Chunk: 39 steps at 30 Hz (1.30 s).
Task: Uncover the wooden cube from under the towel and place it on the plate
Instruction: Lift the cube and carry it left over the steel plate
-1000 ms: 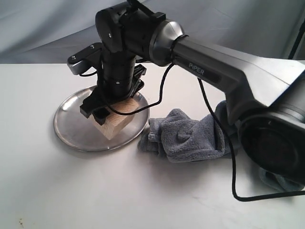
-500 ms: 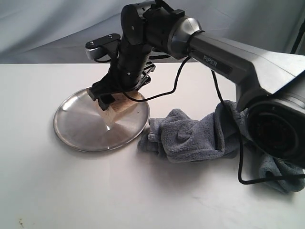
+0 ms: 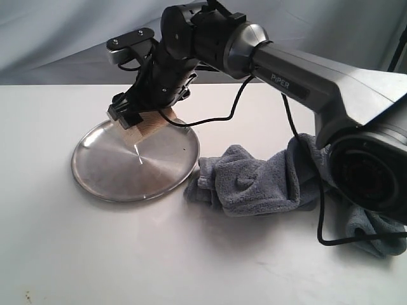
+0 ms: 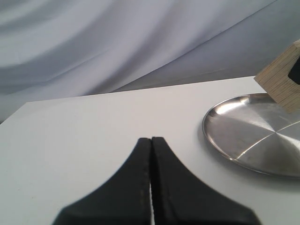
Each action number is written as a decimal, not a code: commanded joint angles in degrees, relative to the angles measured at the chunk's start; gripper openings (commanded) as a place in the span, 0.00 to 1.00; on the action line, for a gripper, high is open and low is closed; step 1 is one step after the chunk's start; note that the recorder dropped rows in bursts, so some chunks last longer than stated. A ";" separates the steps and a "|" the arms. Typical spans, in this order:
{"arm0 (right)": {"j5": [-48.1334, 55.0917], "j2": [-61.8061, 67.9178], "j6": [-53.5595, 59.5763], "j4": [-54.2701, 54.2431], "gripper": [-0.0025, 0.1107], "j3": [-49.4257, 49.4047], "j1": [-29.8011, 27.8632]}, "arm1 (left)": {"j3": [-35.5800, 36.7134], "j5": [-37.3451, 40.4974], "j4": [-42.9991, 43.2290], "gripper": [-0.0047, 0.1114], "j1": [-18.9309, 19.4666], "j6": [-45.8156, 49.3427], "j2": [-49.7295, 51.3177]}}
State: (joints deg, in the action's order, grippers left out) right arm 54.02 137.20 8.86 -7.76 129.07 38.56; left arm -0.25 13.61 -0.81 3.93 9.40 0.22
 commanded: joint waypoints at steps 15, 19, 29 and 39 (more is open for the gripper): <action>-13.50 1.49 10.11 -0.46 0.17 0.72 0.47 | 0.25 -0.69 0.11 0.04 0.13 -0.16 -0.22; -17.29 3.68 11.50 -1.30 0.15 0.72 1.45 | 0.25 -0.79 0.09 0.04 0.13 -0.16 -0.22; -21.02 6.14 11.35 -4.94 0.15 0.72 2.12 | 0.25 -0.90 0.09 0.04 0.13 -0.16 -0.22; -20.46 8.37 11.35 -4.31 0.15 0.72 2.12 | 0.25 -0.90 0.09 0.04 0.13 -0.16 -0.22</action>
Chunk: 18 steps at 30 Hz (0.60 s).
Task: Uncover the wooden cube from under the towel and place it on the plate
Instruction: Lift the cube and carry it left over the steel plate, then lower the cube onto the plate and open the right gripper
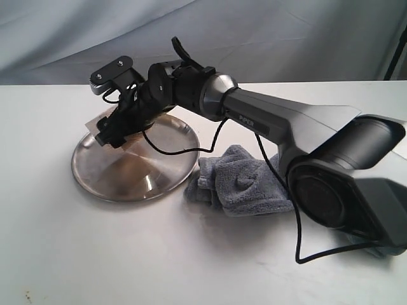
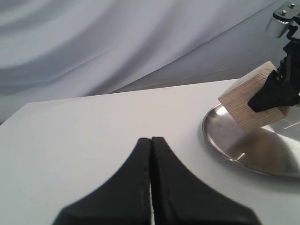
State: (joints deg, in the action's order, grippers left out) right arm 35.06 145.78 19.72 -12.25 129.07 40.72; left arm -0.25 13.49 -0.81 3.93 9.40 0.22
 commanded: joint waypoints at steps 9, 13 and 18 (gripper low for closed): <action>1.91 -0.21 0.49 0.61 0.15 0.72 -0.15 | 0.25 -1.18 0.21 0.04 0.13 -0.16 -0.22; 3.34 -0.21 -0.67 2.18 0.22 0.72 -0.15 | 0.25 -1.18 0.51 0.04 0.13 -0.16 -0.22; 3.35 -0.21 -0.67 2.18 0.56 0.72 -0.15 | 0.25 -1.18 0.51 0.04 0.13 -0.16 -0.22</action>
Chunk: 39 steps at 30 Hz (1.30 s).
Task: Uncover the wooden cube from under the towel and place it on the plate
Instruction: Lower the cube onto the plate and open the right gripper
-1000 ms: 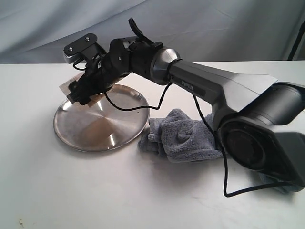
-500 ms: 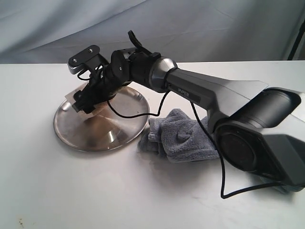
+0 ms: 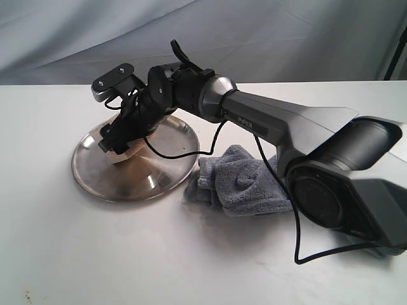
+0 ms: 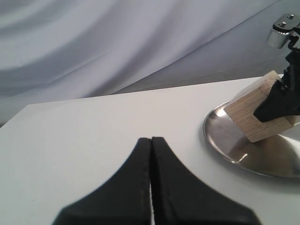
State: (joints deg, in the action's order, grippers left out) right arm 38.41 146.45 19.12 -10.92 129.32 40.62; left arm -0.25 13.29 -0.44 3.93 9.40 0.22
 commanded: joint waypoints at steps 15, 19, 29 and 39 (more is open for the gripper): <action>2.36 -0.99 -0.07 1.48 0.92 0.47 -0.05 | 0.25 -0.98 0.14 0.04 0.13 -0.16 -0.22; 2.36 -1.78 -0.07 4.22 0.92 0.47 -0.05 | 0.25 -0.98 0.14 0.04 0.13 -0.16 -0.22; 1.18 -5.14 -0.07 5.04 0.92 0.47 -0.05 | 0.25 -0.98 1.02 0.04 0.13 -0.16 -0.22; -0.48 -8.02 -4.20 4.17 0.83 0.47 -0.05 | 0.25 -0.98 1.02 0.04 0.13 -0.16 -0.22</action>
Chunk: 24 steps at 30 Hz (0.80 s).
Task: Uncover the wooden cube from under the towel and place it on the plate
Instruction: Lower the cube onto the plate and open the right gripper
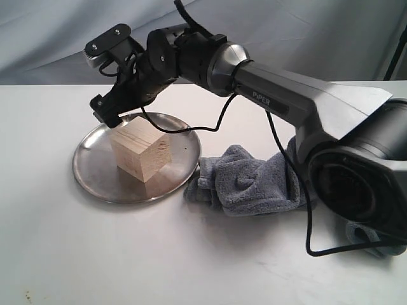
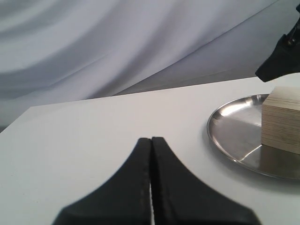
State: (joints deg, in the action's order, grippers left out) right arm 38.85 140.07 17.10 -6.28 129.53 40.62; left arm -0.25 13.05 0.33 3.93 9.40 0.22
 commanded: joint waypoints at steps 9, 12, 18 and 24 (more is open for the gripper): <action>1.67 -1.79 -3.06 1.17 0.45 0.26 -0.05 | 0.25 -0.74 0.24 0.04 0.13 -0.16 -0.22; 2.70 -1.79 -5.28 2.43 0.34 0.26 -0.17 | 0.25 -0.74 0.24 0.04 0.13 -0.16 -0.22; 7.94 -1.79 -7.05 4.21 0.11 0.26 -0.17 | 0.25 -0.74 0.24 0.04 0.13 -0.16 -0.22; 16.77 -1.79 -6.83 9.44 0.02 0.26 -0.17 | 0.25 -0.74 0.24 0.04 0.13 -0.16 -0.22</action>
State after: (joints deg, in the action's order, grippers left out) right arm 51.51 139.04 10.38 0.72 129.53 40.62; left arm -0.25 13.05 0.42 3.93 9.40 0.22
